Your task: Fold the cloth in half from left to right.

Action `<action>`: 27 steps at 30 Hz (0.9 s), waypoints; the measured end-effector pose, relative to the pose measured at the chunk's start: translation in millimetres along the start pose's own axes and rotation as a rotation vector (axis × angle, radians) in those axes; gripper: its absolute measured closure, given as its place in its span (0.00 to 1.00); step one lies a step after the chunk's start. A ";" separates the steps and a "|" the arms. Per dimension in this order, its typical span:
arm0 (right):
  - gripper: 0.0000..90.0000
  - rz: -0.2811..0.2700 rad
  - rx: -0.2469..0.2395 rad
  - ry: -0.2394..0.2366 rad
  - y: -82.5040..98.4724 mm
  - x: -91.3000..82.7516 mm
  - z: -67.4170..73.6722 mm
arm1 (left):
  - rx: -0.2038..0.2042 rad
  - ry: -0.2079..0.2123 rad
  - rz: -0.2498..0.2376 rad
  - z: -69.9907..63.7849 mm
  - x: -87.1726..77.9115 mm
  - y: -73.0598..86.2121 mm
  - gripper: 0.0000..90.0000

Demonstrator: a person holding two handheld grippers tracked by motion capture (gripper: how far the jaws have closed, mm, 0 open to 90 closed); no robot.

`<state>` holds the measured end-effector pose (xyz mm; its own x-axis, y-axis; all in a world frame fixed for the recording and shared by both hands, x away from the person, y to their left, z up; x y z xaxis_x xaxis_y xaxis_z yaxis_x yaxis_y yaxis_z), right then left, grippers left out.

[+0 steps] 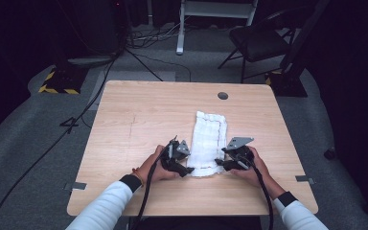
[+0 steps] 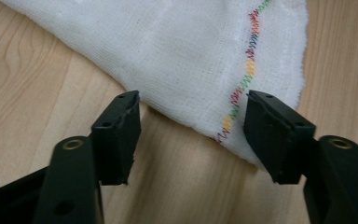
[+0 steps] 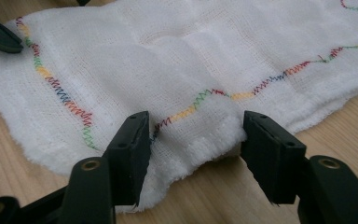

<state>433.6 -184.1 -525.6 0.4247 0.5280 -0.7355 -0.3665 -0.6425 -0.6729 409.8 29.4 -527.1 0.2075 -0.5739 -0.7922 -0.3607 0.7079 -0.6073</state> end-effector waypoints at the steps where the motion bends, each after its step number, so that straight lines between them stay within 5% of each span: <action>1: 0.48 -0.002 0.008 -0.001 1.6 -1.3 0.7 | -0.007 -0.008 -0.002 -2.5 -0.6 0.8 0.49; 8: 0.48 0.015 0.018 -0.032 17.0 -17.6 10.4 | -0.072 -0.031 -0.014 -11.1 -3.2 5.8 0.46; 14: 0.43 0.024 -0.004 -0.002 23.1 -30.1 11.7 | -0.043 -0.072 -0.028 -13.0 -10.0 3.6 0.28; 20: 0.43 -0.054 0.047 0.060 10.3 -43.0 -11.9 | 0.005 -0.122 -0.092 -1.0 -17.8 -18.1 0.27; 27: 0.45 -0.039 0.024 0.187 0.4 -35.6 -48.3 | -0.010 -0.159 -0.145 34.6 -11.8 -44.4 0.27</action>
Point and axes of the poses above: each handheld gripper's, and its own axes: x roughly forward along the jaws, y roughly out of its underside, z roughly to its left, the point moved 5 cm from there along x, roughly forward along the jaws, and after that the axes turned 1 degree about -x, right-handed, at the moved point
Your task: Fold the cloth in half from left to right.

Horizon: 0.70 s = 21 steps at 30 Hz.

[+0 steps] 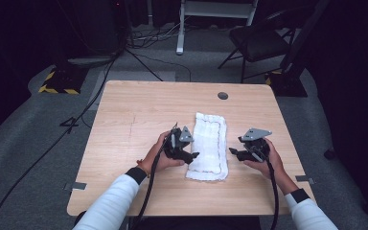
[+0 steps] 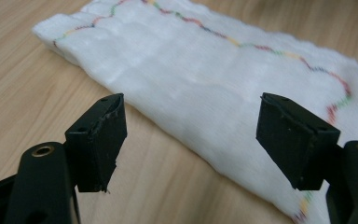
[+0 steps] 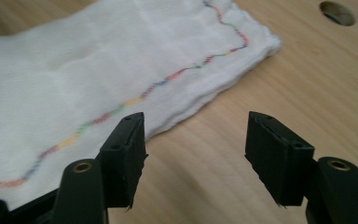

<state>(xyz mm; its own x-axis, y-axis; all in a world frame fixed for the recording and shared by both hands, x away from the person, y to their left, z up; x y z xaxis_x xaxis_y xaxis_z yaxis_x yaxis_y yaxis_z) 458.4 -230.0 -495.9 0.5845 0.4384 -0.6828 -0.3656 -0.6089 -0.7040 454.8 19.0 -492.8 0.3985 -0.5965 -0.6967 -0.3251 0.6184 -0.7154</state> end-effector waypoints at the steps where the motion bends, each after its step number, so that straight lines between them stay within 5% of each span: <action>1: 0.44 0.005 0.006 0.002 -1.1 2.8 -4.6 | -0.002 -0.021 0.005 5.3 3.3 -2.1 0.27; 10: 0.51 -0.052 0.110 0.008 -29.9 25.2 -41.5 | -0.109 -0.117 0.005 57.1 31.6 -21.2 0.30; 15: 0.52 -0.041 0.122 0.010 -42.9 42.6 -48.9 | -0.129 -0.150 0.036 77.1 45.3 -29.0 0.30; 21: 0.59 -0.014 0.120 0.033 -54.4 63.7 -55.6 | -0.200 -0.190 0.043 98.8 55.3 -40.0 0.30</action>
Point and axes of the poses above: each handheld gripper's, and its own axes: x roughly forward along the jaws, y roughly out of its underside, z roughly to its left, the point moved 5 cm from there along x, roughly forward along the jaws, and after that the axes turned 1 degree about -x, right-handed, at the moved point
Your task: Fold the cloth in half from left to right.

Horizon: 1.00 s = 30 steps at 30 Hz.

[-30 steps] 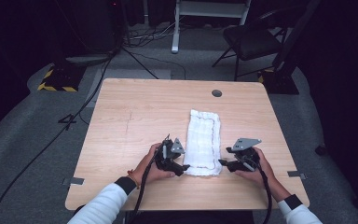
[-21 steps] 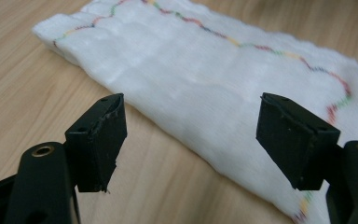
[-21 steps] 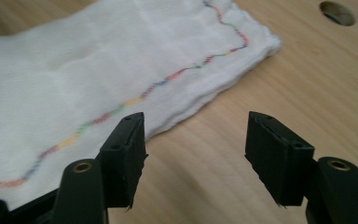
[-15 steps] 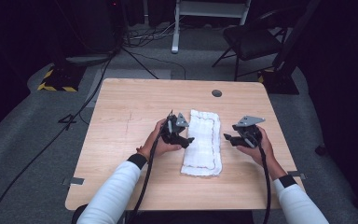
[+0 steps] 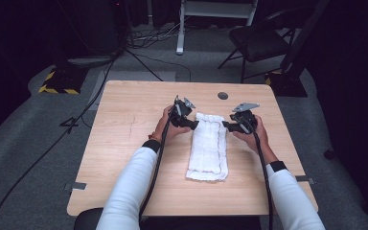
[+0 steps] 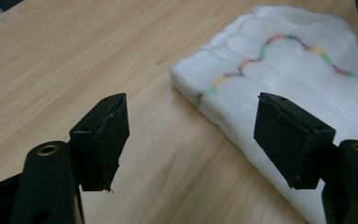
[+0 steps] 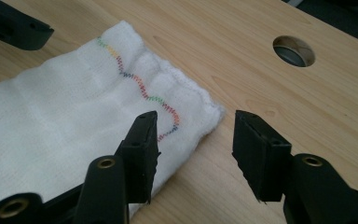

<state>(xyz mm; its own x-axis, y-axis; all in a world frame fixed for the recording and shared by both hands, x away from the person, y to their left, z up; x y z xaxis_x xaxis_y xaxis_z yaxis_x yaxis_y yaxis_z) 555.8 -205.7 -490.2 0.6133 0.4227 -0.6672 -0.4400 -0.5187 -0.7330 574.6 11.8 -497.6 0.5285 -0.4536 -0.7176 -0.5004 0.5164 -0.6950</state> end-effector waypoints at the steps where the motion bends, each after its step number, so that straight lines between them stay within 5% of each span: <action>1: 0.59 0.003 0.000 0.005 -1.9 2.9 -1.2 | -0.026 -0.006 -0.005 2.5 2.5 -2.8 0.31; 3: 0.60 0.005 0.011 0.019 -6.1 8.1 -4.8 | -0.055 0.012 -0.014 4.0 6.6 -8.2 0.31; 10: 0.61 0.034 0.053 0.016 -13.0 26.8 -16.3 | -0.053 0.012 0.016 -1.9 26.3 -15.3 0.31; 15: 0.58 0.069 0.060 0.002 -13.3 40.4 -12.8 | -0.056 -0.026 0.037 -3.0 37.2 -14.9 0.32; 23: 0.52 0.105 0.108 -0.001 -3.3 52.9 -16.1 | -0.089 -0.001 0.062 -2.9 48.4 -8.8 0.30; 30: 0.60 0.101 0.135 -0.046 -0.3 56.0 -16.2 | -0.131 0.037 0.057 -1.1 51.4 -4.6 0.30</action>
Point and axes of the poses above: each handheld gripper's, and its own axes: x roughly forward along the jaws, y roughly out of its underside, z roughly to its left, the point moved 5 cm from there along x, roughly forward along the jaws, and after that the axes turned 1 degree about -x, right-handed, at the moved point
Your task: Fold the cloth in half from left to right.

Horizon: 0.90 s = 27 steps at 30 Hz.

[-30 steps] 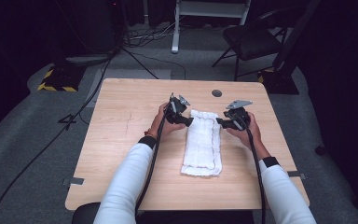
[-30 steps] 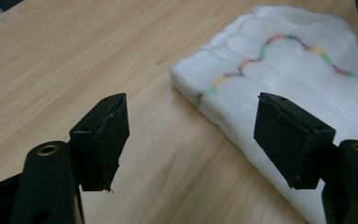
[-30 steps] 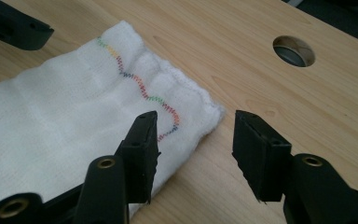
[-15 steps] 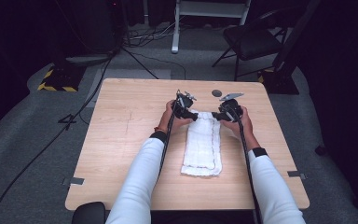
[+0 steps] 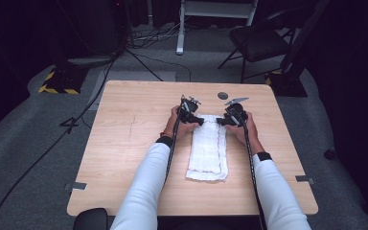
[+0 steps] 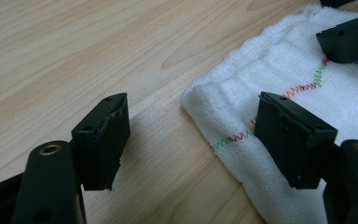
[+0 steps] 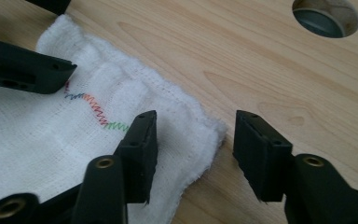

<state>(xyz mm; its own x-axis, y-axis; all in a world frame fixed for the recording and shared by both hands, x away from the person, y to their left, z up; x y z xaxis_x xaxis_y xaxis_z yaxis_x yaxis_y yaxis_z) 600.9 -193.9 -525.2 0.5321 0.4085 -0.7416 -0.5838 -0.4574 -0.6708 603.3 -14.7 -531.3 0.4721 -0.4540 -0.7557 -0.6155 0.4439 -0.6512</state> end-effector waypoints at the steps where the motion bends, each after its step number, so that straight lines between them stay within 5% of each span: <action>1: 0.62 -0.006 0.014 -0.016 0.5 0.3 -0.4 | 0.003 0.005 -0.002 0.1 0.0 0.2 0.30; 6: 0.76 -0.004 0.018 -0.055 0.7 -0.3 1.6 | 0.024 0.022 -0.010 -1.2 -1.3 1.3 0.35; 17: 0.91 0.019 -0.059 -0.015 -2.7 -1.0 12.1 | 0.093 0.118 0.008 -12.9 -4.6 0.1 0.82; 27: 0.92 -0.019 -0.066 0.000 -3.3 -6.8 13.9 | 0.122 0.106 -0.017 -10.9 -9.9 -4.7 0.90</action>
<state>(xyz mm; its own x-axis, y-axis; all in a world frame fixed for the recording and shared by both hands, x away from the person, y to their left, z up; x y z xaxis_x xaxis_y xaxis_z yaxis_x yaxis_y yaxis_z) 590.7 -184.1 -518.0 0.5427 0.4178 -0.7286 -0.5317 -0.5006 -0.6832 594.7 -20.7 -519.9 0.4088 -0.5383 -0.7370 -0.5241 0.5227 -0.6725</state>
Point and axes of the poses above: each handheld gripper's, and its own axes: x roughly forward along the jaws, y roughly out of its underside, z roughly to its left, the point moved 5 cm from there along x, roughly forward along the jaws, and after that the axes turned 1 degree about -x, right-handed, at the moved point
